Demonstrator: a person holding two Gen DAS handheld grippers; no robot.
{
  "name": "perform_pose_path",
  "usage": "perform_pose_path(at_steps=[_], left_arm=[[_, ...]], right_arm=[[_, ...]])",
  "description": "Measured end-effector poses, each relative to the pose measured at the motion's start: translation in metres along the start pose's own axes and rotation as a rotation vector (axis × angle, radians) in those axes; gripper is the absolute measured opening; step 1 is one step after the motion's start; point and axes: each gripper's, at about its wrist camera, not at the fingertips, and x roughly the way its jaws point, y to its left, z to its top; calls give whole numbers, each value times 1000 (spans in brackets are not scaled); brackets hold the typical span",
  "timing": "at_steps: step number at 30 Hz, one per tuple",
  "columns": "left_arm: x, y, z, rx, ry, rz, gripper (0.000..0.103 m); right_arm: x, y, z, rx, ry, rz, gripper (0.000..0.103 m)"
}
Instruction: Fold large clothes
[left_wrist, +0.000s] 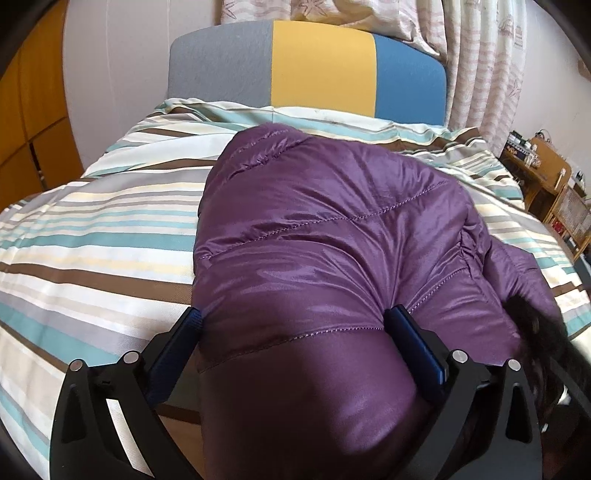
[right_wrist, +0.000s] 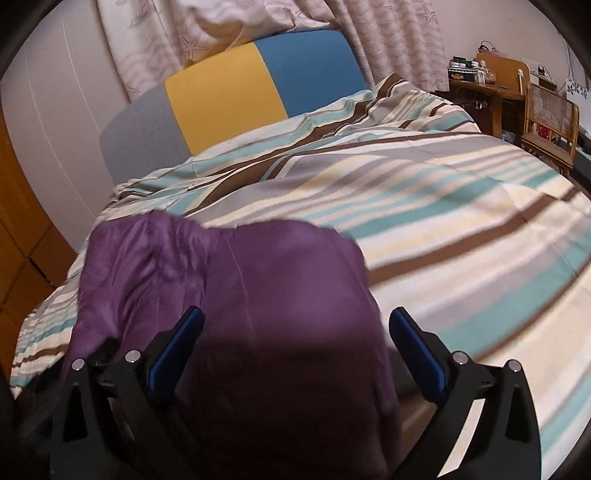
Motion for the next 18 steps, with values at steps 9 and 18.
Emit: perform_pose_path(at_steps=[9, 18], left_arm=[[-35, -31, -36, 250, -116, -1, 100], [-28, -23, -33, 210, -75, -21, 100]], right_arm=[[-16, -17, -22, 42, 66, -40, 101], [-18, -3, -26, -31, 41, -108, 101]])
